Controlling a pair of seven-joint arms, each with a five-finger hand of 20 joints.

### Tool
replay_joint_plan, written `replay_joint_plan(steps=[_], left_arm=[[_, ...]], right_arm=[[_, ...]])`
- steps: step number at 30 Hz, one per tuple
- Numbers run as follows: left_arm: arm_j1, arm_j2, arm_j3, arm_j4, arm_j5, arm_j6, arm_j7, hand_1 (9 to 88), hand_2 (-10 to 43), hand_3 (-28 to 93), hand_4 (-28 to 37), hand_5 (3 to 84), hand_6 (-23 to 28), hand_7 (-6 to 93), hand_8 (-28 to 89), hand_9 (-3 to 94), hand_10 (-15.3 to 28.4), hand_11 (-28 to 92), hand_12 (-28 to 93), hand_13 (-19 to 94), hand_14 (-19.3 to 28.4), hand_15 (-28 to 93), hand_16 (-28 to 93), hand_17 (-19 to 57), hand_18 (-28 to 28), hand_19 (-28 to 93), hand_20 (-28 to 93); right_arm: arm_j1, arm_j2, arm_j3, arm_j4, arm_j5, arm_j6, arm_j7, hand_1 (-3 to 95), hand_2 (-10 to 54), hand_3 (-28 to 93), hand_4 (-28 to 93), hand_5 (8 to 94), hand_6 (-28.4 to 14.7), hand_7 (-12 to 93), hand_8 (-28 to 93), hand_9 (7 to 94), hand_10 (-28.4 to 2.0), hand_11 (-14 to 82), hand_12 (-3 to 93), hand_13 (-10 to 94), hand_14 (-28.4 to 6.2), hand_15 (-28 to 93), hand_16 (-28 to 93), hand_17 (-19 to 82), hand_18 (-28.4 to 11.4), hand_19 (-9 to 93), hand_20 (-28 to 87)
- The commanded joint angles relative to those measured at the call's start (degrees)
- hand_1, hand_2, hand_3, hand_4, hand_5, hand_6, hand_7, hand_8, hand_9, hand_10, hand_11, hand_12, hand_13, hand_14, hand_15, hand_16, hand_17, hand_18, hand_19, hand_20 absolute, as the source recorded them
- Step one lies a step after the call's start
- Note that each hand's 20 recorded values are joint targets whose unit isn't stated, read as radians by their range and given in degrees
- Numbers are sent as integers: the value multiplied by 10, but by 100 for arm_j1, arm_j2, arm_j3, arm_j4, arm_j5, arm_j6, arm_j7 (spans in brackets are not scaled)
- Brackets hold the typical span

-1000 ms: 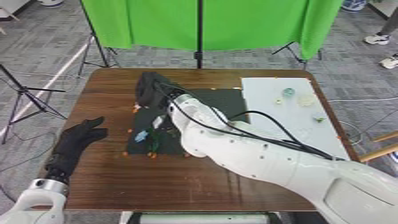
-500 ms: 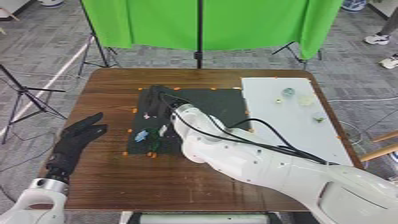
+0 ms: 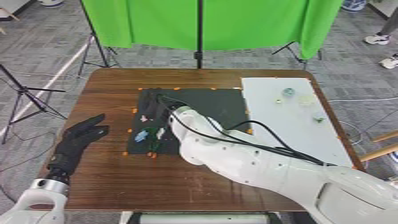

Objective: Arrange flowers

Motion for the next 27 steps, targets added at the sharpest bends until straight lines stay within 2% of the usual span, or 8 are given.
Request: replay_joint_plan(steps=[1,9,14,22,27], left_arm=[[52,-69,-16,40,4,-113,-82,373,-68,619,-93,399,69,83,-56,447,145,197,98,362,177,155,-21,60,132,133,132],[76,-77,-28,25,-1,-106,-106,368,-64,619,-96,404,69,83,-57,448,148,194,99,364,178,156,-21,58,133,132,131],[83,-78,-44,21,-7,-139,-129,366,-61,619,-98,405,69,84,-57,449,148,193,99,365,179,157,-22,58,133,132,131],[55,-51,-41,30,-3,-183,-166,362,-59,621,-100,406,69,83,-57,449,148,192,99,365,180,156,-22,55,134,132,130],[111,-77,-83,-5,-1,-191,-195,360,-60,622,-101,405,69,82,-57,450,148,192,100,365,180,156,-21,54,135,132,129]], right_arm=[[-21,-57,-3,35,-277,-87,90,591,-95,587,-164,705,17,223,40,871,-93,49,343,906,0,666,335,643,-139,932,630],[-42,-51,20,108,-423,-218,170,580,-95,589,-163,699,12,226,31,855,-91,46,341,905,-2,662,334,639,-143,932,627],[-67,-24,54,87,-406,-364,184,559,-95,597,-154,652,15,219,21,833,-94,65,334,899,-5,662,336,635,-144,932,623],[-54,5,57,73,-414,-336,188,538,-95,613,-162,616,22,213,-20,821,-96,84,322,896,-9,661,331,629,-144,932,617],[10,100,132,-12,-504,-272,183,534,-95,619,-163,609,23,213,-33,815,-98,90,317,895,-9,659,330,628,-145,932,614]])
